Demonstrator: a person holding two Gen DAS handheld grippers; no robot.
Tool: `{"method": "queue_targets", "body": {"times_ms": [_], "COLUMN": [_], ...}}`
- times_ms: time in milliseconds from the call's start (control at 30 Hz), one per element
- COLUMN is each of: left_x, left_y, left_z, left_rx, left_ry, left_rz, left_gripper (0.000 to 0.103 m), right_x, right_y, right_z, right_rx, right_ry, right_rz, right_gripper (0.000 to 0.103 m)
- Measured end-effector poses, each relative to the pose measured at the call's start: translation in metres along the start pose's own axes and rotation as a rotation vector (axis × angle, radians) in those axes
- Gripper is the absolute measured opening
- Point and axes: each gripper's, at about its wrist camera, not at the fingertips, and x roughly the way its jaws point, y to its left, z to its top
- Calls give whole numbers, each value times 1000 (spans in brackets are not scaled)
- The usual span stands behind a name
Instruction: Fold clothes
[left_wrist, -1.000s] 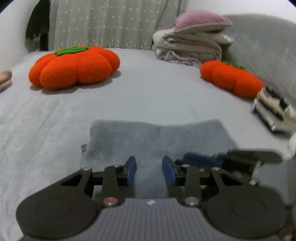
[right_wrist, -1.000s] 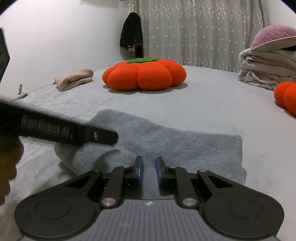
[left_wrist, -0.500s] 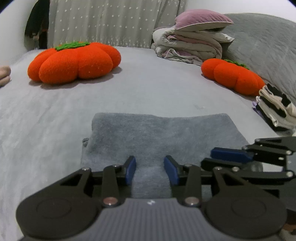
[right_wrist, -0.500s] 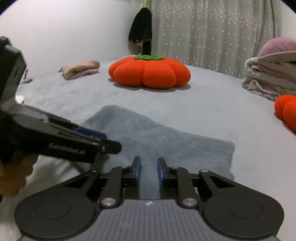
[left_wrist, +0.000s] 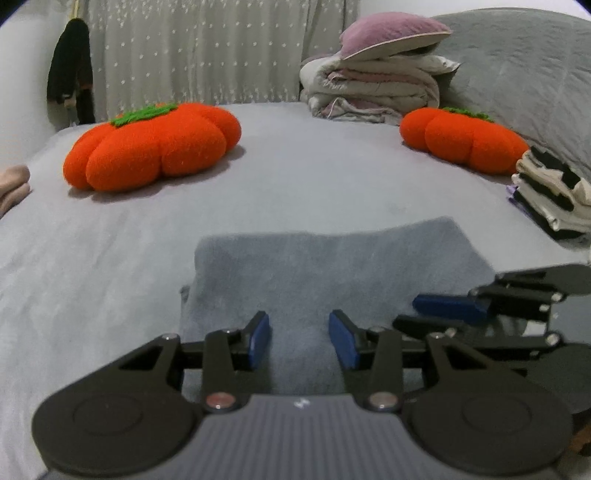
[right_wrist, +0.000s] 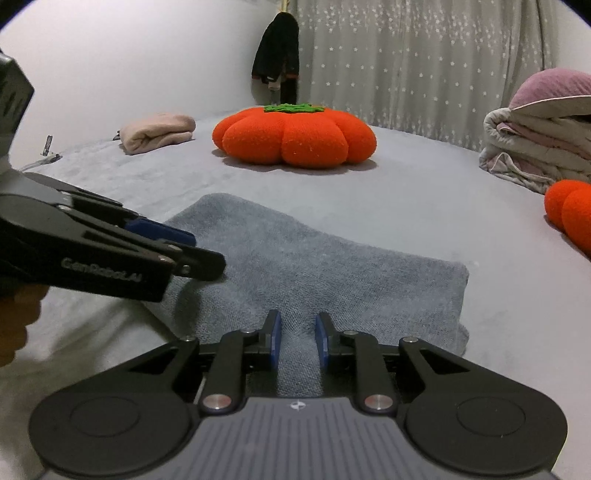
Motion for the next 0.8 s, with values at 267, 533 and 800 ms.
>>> {"method": "queue_targets", "body": {"times_ms": [267,533,800], "left_x": [5,6,5], "left_y": [-4,-5,-6], "left_z": [0,-2,-2], "left_rx": [3,26,34], "left_ry": [11,10,8], "left_rz": [24,30,34], "left_gripper": [40,41,41], "right_x": [-2,-8,-18], "right_y": [4,10,11], "right_z": [2,7,6], "right_rx": [-40,-109,-171], "right_ry": [2,30,62], "right_rz": [-14,-27,-34], "right_gripper": [21,21,24]}}
